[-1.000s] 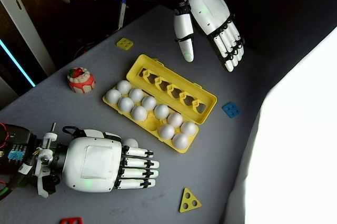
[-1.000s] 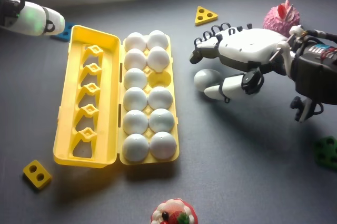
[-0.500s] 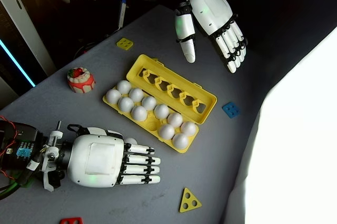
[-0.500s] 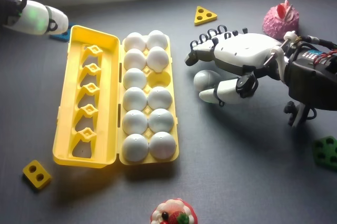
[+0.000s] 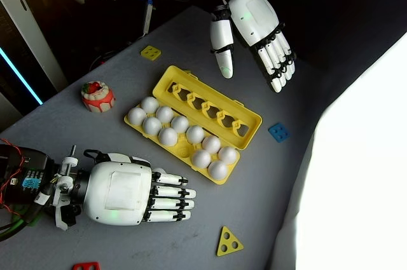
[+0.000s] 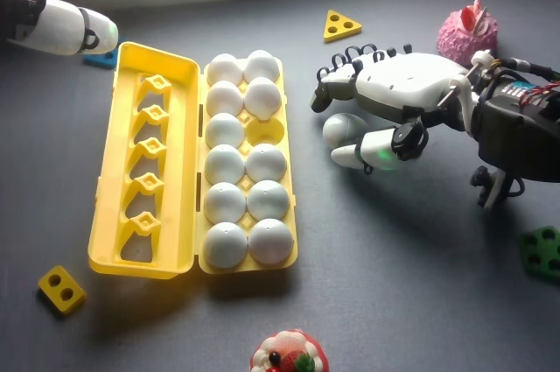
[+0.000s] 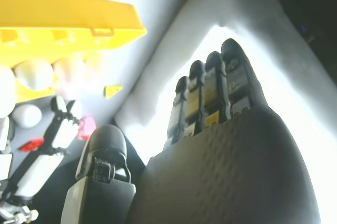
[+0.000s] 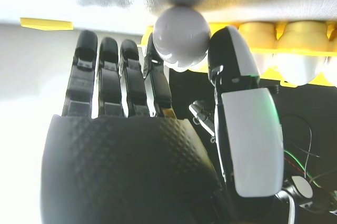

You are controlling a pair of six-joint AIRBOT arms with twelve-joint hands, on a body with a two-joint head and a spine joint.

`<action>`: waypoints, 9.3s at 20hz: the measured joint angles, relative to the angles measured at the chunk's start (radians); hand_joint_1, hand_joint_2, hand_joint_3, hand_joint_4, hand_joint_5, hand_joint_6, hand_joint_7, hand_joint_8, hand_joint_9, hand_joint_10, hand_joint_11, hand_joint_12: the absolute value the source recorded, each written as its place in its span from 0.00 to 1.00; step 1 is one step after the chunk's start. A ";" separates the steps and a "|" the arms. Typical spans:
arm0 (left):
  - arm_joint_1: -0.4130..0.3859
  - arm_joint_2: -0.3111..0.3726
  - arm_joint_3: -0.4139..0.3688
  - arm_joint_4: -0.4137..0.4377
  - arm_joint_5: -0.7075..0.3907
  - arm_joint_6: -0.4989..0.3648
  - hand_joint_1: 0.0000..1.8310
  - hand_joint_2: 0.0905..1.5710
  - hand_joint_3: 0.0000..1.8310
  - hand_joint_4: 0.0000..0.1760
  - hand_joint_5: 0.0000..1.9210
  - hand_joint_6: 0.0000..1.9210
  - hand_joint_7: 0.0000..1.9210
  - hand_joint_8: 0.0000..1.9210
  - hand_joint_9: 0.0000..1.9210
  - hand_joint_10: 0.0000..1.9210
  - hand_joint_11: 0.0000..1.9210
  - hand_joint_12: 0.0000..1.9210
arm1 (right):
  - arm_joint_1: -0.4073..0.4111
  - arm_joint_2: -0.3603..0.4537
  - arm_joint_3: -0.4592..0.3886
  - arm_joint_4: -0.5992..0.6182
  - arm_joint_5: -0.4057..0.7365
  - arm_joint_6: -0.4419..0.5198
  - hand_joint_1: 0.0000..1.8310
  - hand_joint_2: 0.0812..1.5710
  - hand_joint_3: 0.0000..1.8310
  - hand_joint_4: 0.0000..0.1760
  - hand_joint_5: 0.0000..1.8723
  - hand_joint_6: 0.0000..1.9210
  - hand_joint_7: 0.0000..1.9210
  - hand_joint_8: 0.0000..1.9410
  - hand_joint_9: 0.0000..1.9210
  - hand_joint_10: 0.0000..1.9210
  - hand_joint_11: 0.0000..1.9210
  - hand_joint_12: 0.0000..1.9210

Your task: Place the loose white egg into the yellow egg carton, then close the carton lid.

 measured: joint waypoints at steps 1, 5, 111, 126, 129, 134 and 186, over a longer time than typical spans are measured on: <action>0.000 0.000 0.000 0.000 0.000 0.000 0.00 0.84 0.00 0.11 0.03 0.00 0.06 0.00 0.04 0.00 0.00 0.14 | 0.000 0.000 0.000 0.000 0.000 0.000 0.41 0.76 0.00 0.00 0.13 0.41 0.09 0.00 0.00 0.18 0.00 0.24; 0.004 -0.002 0.008 -0.012 0.004 0.000 0.00 0.84 0.00 0.08 0.03 0.00 0.06 0.00 0.05 0.01 0.00 0.20 | -0.001 0.000 0.000 0.000 0.000 0.000 0.47 0.75 0.00 0.00 0.26 0.50 0.14 0.01 0.00 0.25 0.00 0.45; 0.057 -0.019 0.054 -0.225 0.045 0.001 0.00 0.84 0.00 0.04 0.05 0.00 0.07 0.00 0.06 0.01 0.00 0.29 | 0.045 -0.085 0.001 0.092 0.241 0.436 0.29 0.70 0.00 0.00 0.09 0.11 0.13 0.00 0.01 0.31 0.00 0.52; 0.093 -0.019 0.116 -0.320 0.040 -0.143 0.00 0.84 0.00 0.01 0.04 0.00 0.07 0.00 0.05 0.00 0.00 0.20 | 0.045 0.383 -0.363 -0.090 0.116 0.378 0.27 0.69 0.00 0.00 0.08 0.01 0.08 0.00 0.02 0.08 0.00 0.18; 0.095 -0.026 0.140 -0.404 0.038 -0.144 0.01 0.87 0.00 0.00 0.13 0.02 0.14 0.01 0.13 0.02 0.00 0.40 | 0.076 0.442 -0.400 -0.089 0.057 0.373 0.29 0.69 0.00 0.00 0.09 0.01 0.08 0.00 0.04 0.07 0.00 0.18; 0.114 -0.027 0.152 -0.544 0.026 -0.167 0.02 0.86 0.00 0.00 0.27 0.03 0.33 0.03 0.29 0.06 0.00 0.66 | 0.116 0.548 -0.408 -0.034 -0.065 0.373 0.28 0.70 0.00 0.00 0.10 0.01 0.09 0.00 0.04 0.06 0.00 0.27; 0.218 -0.081 0.136 -0.772 -0.025 -0.547 0.01 0.88 0.00 0.00 0.27 0.00 0.30 0.00 0.18 0.24 0.00 0.76 | 0.169 0.590 -0.459 -0.037 -0.212 0.312 0.31 0.70 0.00 0.00 0.09 0.00 0.08 0.00 0.07 0.01 0.00 0.24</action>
